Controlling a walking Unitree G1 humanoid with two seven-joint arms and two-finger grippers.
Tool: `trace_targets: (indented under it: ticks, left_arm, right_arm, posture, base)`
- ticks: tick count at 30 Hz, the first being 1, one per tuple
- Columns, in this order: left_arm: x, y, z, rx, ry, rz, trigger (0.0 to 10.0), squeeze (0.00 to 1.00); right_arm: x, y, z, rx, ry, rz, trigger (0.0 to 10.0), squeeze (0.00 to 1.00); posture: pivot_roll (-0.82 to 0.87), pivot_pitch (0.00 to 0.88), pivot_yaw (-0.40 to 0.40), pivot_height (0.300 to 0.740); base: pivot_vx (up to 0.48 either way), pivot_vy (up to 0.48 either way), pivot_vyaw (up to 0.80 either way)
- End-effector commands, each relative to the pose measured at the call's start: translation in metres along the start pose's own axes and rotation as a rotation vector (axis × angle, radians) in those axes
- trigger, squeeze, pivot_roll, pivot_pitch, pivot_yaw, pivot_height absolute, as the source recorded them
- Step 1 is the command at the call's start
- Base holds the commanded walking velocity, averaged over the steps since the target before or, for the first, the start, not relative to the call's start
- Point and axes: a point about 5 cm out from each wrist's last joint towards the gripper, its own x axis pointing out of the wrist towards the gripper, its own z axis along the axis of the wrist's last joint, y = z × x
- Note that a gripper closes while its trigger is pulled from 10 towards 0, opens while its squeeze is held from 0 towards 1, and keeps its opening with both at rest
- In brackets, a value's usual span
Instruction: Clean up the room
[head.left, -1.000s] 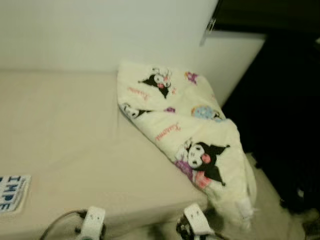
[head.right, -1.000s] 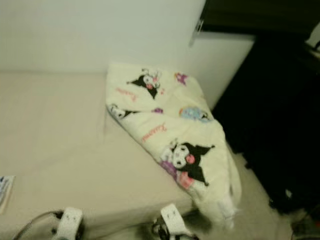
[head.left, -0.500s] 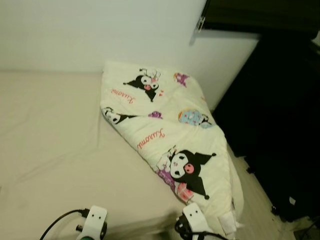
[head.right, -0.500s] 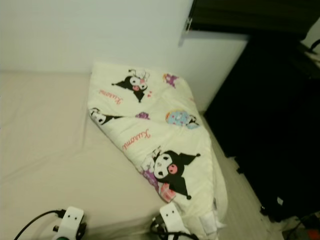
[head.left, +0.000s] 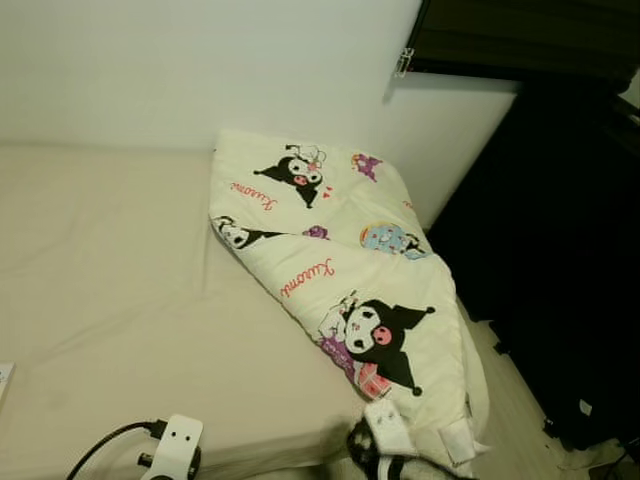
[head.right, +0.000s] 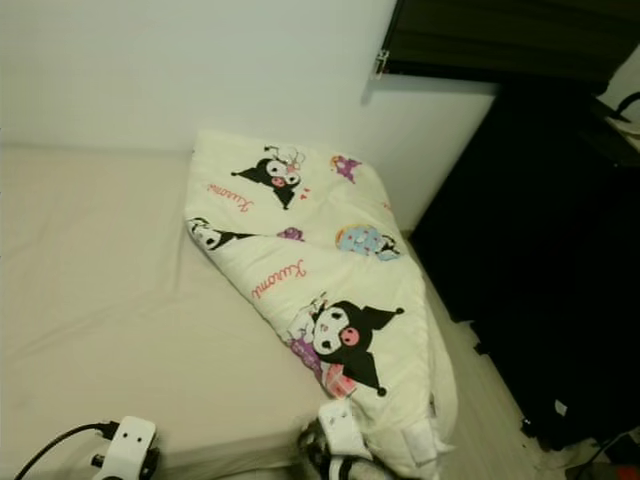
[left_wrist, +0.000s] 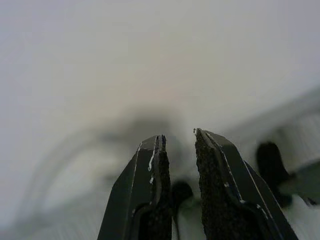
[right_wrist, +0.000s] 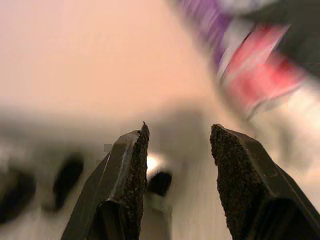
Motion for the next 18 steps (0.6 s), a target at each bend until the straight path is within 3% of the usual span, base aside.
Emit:
trace_targets:
  ticks: [1,2,3,6,8,9,10,12,14,18]
  left_arm:
    - [-0.001,0.004,0.008,0.015,-0.066,0.015,10.0,0.00]
    - [-0.003,0.013,0.017,0.063,-0.131,0.023,10.0,0.00]
    - [-0.003,0.013,0.017,0.063,-0.131,0.023,10.0,0.00]
    - [-0.016,0.041,0.036,0.184,-0.266,0.030,10.0,0.00]
    - [-0.024,0.056,0.040,0.213,-0.290,0.043,10.0,0.00]
    - [-0.024,0.056,0.040,0.213,-0.290,0.043,10.0,0.00]
    - [-0.029,0.066,0.044,0.214,-0.306,0.064,10.0,0.00]
    - [-0.030,0.070,0.046,0.209,-0.314,0.075,10.0,0.00]
    - [-0.034,0.079,0.055,0.198,-0.341,0.096,10.0,0.00]
    - [-0.036,0.080,0.073,0.188,-0.397,0.094,10.0,0.00]
  right_arm:
    - [-0.001,-0.010,0.011,0.057,-0.073,-0.031,10.0,0.00]
    - [-0.001,-0.019,0.022,0.085,-0.136,-0.061,10.0,0.00]
    - [-0.001,-0.019,0.022,0.085,-0.136,-0.061,10.0,0.00]
    - [-0.012,-0.059,0.042,0.155,-0.254,-0.231,10.0,0.00]
    - [-0.021,-0.083,0.043,0.179,-0.262,-0.347,10.0,0.00]
    - [-0.021,-0.083,0.043,0.179,-0.262,-0.347,10.0,0.00]
    - [-0.029,-0.101,0.043,0.195,-0.257,-0.434,10.0,0.00]
    - [-0.032,-0.108,0.042,0.202,-0.253,-0.465,10.0,0.00]
    - [-0.040,-0.124,0.041,0.254,-0.250,-0.542,10.0,0.00]
    - [-0.041,-0.130,0.048,0.320,-0.288,-0.544,10.0,0.00]
  posture:
    - [0.22,0.035,-0.108,0.740]
    - [0.22,0.040,-0.107,0.740]
    - [0.22,0.040,-0.107,0.740]
    - [0.22,0.054,-0.100,0.740]
    - [0.22,0.058,-0.096,0.740]
    - [0.22,0.058,-0.096,0.740]
    - [0.22,0.068,-0.084,0.740]
    - [0.22,0.068,-0.084,0.740]
    - [0.23,0.087,-0.063,0.740]
    - [0.23,0.092,-0.060,0.740]
  base:
    - [0.000,0.000,0.00]
    - [0.000,0.000,0.00]
    - [0.000,0.000,0.00]
    - [0.000,0.000,0.00]
    - [0.000,0.000,0.00]
    - [0.000,0.000,0.00]
    - [0.000,0.000,0.00]
    - [0.000,0.000,0.00]
    - [0.000,0.000,0.00]
    - [0.000,0.000,0.00]
